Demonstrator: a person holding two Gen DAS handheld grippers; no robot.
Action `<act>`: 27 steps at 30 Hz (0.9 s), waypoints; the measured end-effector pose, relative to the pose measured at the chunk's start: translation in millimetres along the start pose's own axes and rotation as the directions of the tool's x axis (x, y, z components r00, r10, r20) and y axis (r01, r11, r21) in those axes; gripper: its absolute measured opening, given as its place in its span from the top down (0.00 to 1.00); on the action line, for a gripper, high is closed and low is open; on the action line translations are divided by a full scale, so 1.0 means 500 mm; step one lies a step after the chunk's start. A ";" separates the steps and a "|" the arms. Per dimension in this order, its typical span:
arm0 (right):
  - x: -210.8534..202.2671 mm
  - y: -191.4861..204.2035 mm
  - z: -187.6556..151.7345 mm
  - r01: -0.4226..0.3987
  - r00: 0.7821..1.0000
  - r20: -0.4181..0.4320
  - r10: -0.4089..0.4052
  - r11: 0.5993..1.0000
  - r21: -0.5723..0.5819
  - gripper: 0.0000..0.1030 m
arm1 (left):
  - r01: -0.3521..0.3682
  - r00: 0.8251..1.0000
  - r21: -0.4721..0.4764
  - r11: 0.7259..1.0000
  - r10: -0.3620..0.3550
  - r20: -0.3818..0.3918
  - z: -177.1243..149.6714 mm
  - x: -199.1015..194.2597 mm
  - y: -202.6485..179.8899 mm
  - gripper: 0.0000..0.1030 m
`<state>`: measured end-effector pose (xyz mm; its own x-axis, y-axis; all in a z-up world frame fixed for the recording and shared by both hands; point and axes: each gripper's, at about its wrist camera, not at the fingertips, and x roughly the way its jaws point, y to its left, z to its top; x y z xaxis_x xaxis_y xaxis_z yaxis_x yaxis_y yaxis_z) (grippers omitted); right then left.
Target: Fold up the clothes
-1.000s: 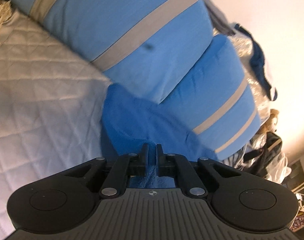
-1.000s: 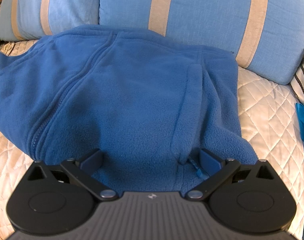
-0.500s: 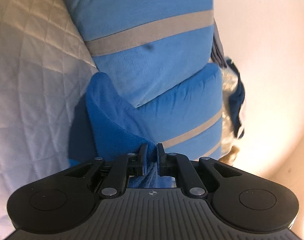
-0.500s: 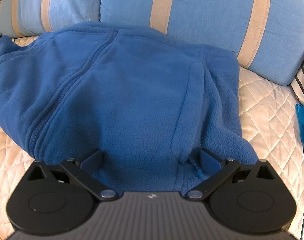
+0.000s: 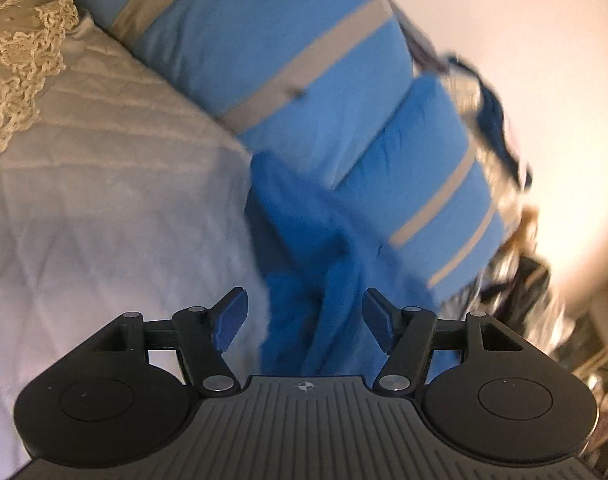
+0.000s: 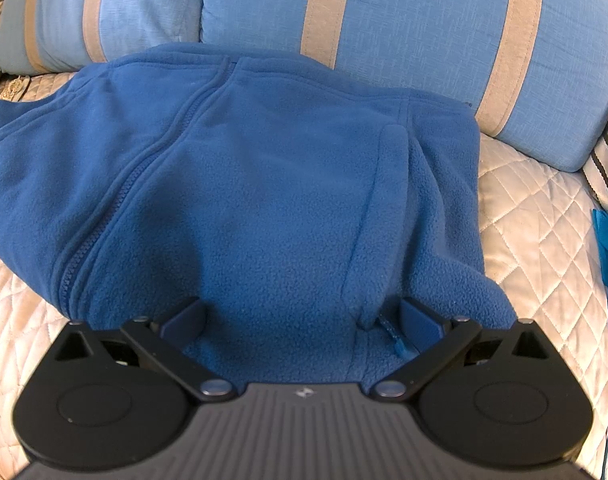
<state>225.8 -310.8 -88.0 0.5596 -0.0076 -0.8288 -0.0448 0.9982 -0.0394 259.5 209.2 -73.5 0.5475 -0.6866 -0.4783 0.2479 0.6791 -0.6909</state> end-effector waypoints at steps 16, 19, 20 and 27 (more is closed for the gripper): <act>0.009 0.012 0.005 0.023 1.000 -0.014 -0.023 1.000 -0.008 0.01 | -0.260 0.960 -0.171 0.950 0.235 -0.153 -0.031 0.071 -0.014 0.42; 0.009 0.011 0.007 0.026 1.000 -0.017 -0.027 1.000 -0.008 0.01 | -0.211 0.963 -0.299 0.930 0.146 -0.225 -0.042 0.092 -0.001 0.69; 0.010 0.012 0.007 0.028 0.999 -0.018 -0.029 1.000 -0.009 0.01 | -0.188 0.962 -0.362 0.913 0.097 -0.254 -0.049 0.101 0.009 0.75; 0.011 0.011 0.011 0.032 0.999 -0.020 -0.032 0.999 -0.008 0.01 | -0.191 0.968 -0.265 0.945 0.136 -0.210 -0.043 0.080 -0.007 0.86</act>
<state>233.1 -305.3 -89.5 0.5439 -0.0410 -0.8382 -0.0333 0.9970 -0.0704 263.3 173.7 -101.9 0.3964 -0.6267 -0.6710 -0.0822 0.7037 -0.7058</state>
